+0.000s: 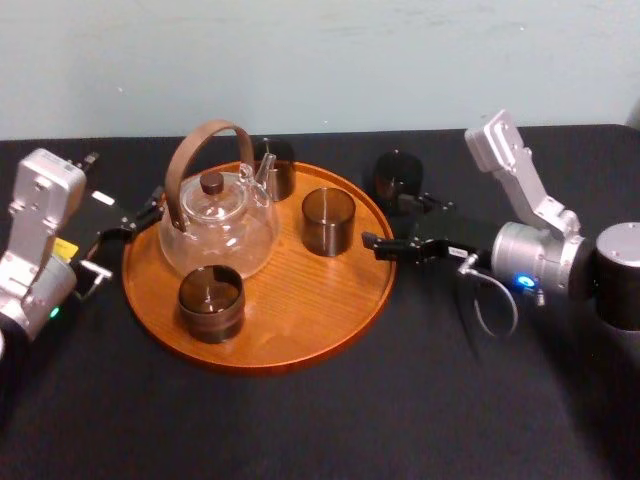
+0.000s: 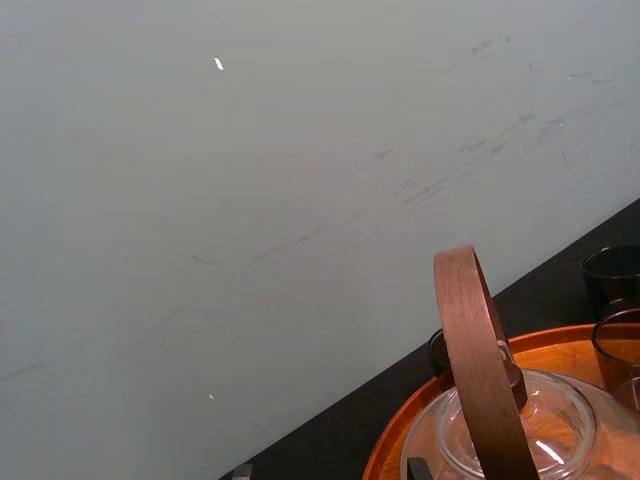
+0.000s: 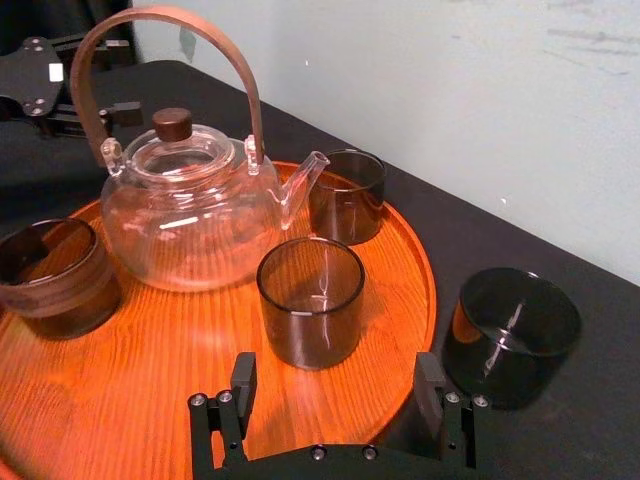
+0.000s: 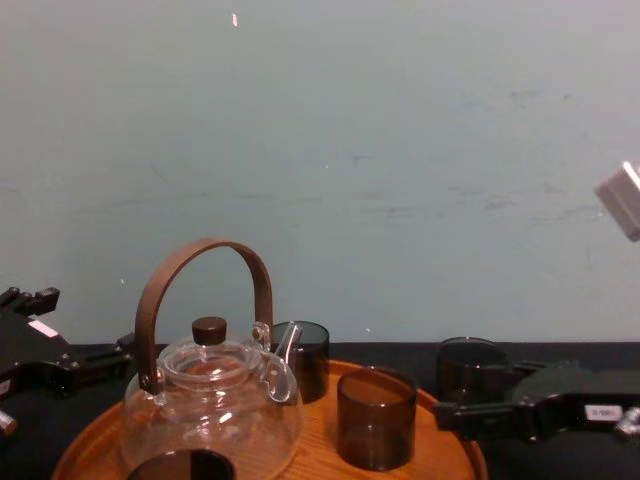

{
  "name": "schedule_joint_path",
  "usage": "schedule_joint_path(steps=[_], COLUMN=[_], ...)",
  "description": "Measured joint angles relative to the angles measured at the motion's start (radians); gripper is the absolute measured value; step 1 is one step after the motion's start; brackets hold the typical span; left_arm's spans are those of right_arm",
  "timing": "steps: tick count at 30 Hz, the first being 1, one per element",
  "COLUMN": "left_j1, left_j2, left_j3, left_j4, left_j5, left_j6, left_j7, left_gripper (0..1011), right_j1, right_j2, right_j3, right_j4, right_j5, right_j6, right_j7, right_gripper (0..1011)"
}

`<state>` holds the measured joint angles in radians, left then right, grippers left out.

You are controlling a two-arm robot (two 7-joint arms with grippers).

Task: Pick up the glass from the table and place it on the tray.

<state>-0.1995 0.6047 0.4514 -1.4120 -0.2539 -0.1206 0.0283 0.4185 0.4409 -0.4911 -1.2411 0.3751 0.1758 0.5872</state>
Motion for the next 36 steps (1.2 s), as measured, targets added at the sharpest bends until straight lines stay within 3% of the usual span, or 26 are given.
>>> schedule_joint_path(steps=[6, 17, 26, 36], left_j1=[0.0, 0.0, 0.0, 0.0], left_j2=[0.0, 0.0, 0.0, 0.0], left_j3=[0.0, 0.0, 0.0, 0.0], left_j4=[0.0, 0.0, 0.0, 0.0], left_j5=[0.0, 0.0, 0.0, 0.0], left_j6=[0.0, 0.0, 0.0, 0.0], left_j7=[0.0, 0.0, 0.0, 0.0], left_gripper=[1001, 1002, 1001, 1001], right_j1=[-0.038, -0.058, -0.034, 0.03], right_j2=[0.057, 0.092, 0.084, 0.052], right_j3=[0.015, 0.045, 0.065, 0.065], right_j4=[-0.063, -0.069, -0.013, 0.088], right_j5=[0.028, 0.065, 0.083, 0.079], right_j6=[0.007, 0.015, 0.024, 0.03], right_j7=[0.011, -0.013, -0.039, -0.05], right_gripper=[1002, 1002, 1002, 1002])
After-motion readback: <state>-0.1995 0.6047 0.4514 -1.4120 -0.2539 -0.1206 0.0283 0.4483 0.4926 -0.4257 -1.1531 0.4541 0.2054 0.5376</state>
